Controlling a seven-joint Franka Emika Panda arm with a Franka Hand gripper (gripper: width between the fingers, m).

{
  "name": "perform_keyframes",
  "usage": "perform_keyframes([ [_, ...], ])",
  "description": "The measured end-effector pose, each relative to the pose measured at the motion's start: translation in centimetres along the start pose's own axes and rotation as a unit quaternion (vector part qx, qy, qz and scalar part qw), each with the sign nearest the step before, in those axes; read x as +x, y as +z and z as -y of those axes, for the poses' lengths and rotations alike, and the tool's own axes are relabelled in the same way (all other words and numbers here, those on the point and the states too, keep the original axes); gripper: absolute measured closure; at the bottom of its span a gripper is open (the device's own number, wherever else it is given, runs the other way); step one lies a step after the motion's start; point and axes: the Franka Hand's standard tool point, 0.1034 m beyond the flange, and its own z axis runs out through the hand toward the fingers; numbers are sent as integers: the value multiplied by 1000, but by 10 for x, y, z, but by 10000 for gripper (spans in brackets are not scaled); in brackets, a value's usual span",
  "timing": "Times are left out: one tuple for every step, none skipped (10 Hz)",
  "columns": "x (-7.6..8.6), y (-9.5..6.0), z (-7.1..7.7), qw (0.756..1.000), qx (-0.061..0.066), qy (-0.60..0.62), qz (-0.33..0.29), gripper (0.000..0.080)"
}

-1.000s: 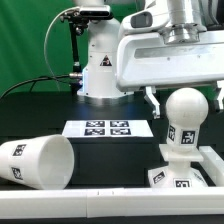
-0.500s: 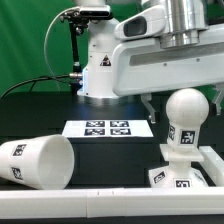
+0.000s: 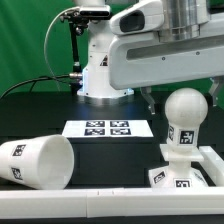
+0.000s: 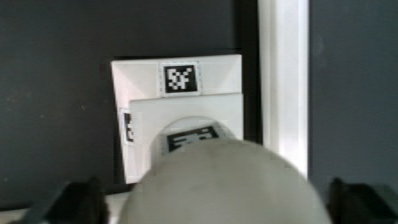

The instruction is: Assemble lamp

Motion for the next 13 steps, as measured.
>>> perform_keyframes([
  [0, 0, -1, 1000, 0, 0, 0, 233],
  [0, 0, 0, 1000, 0, 18, 0, 233],
  [0, 0, 0, 998, 0, 60, 0, 232],
  [0, 0, 0, 995, 0, 97, 0, 232],
  [2, 0, -1, 990, 0, 141, -10, 232],
  [3, 0, -1, 978, 2, 208, -29, 232],
  [2, 0, -2, 961, 5, 273, -38, 232],
  [4, 0, -3, 944, 16, 328, -44, 232],
  [7, 0, -4, 915, 33, 400, -50, 230],
  [7, 0, -2, 886, 44, 459, -49, 230],
  [9, 1, 2, 853, 52, 516, -50, 229],
  [10, 1, 4, 834, 58, 547, -50, 229],
  [13, 1, 3, 808, 73, 583, -51, 229],
])
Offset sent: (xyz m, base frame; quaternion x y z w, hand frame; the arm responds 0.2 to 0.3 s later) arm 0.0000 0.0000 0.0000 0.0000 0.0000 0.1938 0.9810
